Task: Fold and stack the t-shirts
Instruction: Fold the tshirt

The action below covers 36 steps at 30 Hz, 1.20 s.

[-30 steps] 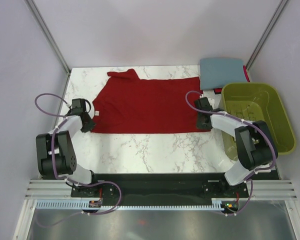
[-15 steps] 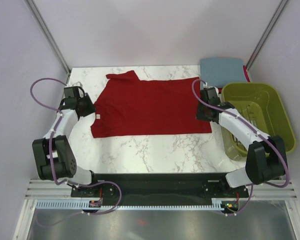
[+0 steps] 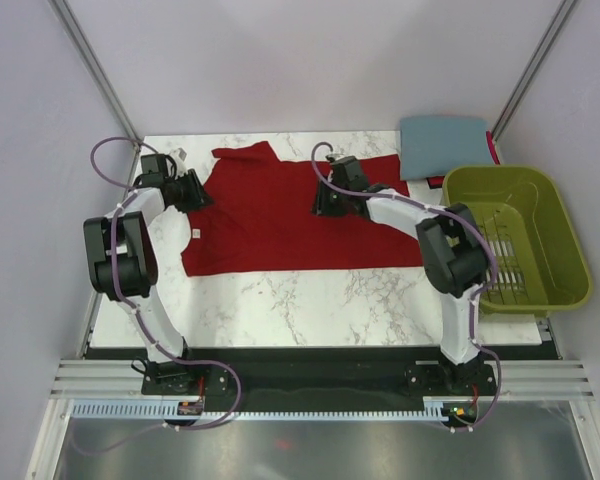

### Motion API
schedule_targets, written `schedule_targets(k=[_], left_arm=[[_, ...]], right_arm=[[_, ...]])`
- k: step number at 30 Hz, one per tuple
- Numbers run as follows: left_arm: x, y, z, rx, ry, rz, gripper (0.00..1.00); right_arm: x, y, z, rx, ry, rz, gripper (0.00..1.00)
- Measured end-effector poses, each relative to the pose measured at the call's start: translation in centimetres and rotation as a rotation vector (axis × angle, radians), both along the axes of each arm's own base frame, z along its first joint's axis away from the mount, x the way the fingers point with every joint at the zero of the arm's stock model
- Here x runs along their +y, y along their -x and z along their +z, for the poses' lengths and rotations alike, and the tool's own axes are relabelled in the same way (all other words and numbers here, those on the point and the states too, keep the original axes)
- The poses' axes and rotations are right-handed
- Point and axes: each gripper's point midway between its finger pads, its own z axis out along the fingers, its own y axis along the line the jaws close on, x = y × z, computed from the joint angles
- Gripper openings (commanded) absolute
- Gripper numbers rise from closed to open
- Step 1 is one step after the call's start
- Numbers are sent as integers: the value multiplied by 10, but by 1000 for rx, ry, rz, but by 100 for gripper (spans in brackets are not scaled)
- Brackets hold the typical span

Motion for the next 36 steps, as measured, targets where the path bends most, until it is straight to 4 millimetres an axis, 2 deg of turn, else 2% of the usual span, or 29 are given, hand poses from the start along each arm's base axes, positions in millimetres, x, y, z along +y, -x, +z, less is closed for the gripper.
schedule_targets(k=[3, 7, 13, 16, 18, 25, 36], left_arm=[[2, -10, -8, 11, -5, -16, 40], [1, -23, -18, 9, -9, -42, 39], [0, -29, -27, 13, -23, -65, 39], [-1, -32, -31, 12, -25, -74, 37], [-2, -34, -31, 11, -27, -78, 35], [-4, -37, -30, -4, -35, -98, 3], [-11, -46, -20, -34, -42, -116, 2]], right_arm=[[38, -8, -15, 4, -33, 75, 41], [84, -12, -22, -14, -73, 163, 42], [125, -11, -32, -38, -100, 241, 44], [135, -14, -42, -37, -115, 258, 45], [140, -19, -40, -48, -128, 265, 45], [154, -25, -40, -66, -173, 304, 43], [157, -23, -39, -67, -178, 317, 44]])
